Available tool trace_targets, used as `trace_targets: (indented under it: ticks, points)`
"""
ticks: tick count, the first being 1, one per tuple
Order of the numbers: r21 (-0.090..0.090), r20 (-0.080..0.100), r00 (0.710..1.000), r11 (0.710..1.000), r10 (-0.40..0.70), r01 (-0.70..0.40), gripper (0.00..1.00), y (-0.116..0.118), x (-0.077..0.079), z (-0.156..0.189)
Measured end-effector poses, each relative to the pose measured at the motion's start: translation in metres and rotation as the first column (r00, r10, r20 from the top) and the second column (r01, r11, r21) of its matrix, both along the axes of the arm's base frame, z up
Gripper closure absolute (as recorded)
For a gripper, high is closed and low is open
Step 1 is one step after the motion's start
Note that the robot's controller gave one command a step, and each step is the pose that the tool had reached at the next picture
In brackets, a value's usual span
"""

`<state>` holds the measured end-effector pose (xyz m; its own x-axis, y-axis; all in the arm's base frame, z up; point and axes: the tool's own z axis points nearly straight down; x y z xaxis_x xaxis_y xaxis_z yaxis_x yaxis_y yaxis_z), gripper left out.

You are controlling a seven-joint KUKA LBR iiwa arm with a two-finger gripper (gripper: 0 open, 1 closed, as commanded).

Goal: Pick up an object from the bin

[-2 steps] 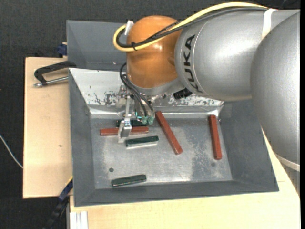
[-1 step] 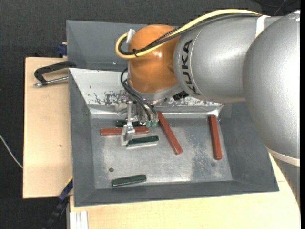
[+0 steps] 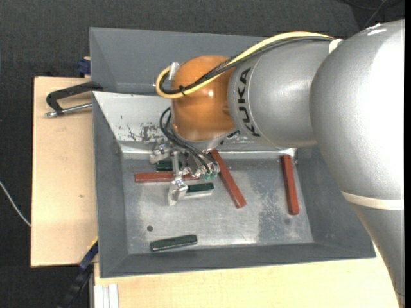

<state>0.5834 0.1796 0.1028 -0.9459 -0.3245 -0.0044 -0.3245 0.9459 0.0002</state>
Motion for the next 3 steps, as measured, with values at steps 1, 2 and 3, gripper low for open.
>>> trace_targets:
  ticks: [1, 2, 3]
  points:
    - [0.0, -0.006, 0.977, 0.977, 0.212, -0.212, 1.0, -0.025, 0.015, -0.026]
    - [0.0, -0.005, 0.977, 0.977, 0.212, -0.212, 1.0, -0.025, 0.015, -0.026]
    - [0.0, 0.002, 0.967, 0.967, 0.256, -0.256, 1.0, -0.027, -0.019, 0.098]
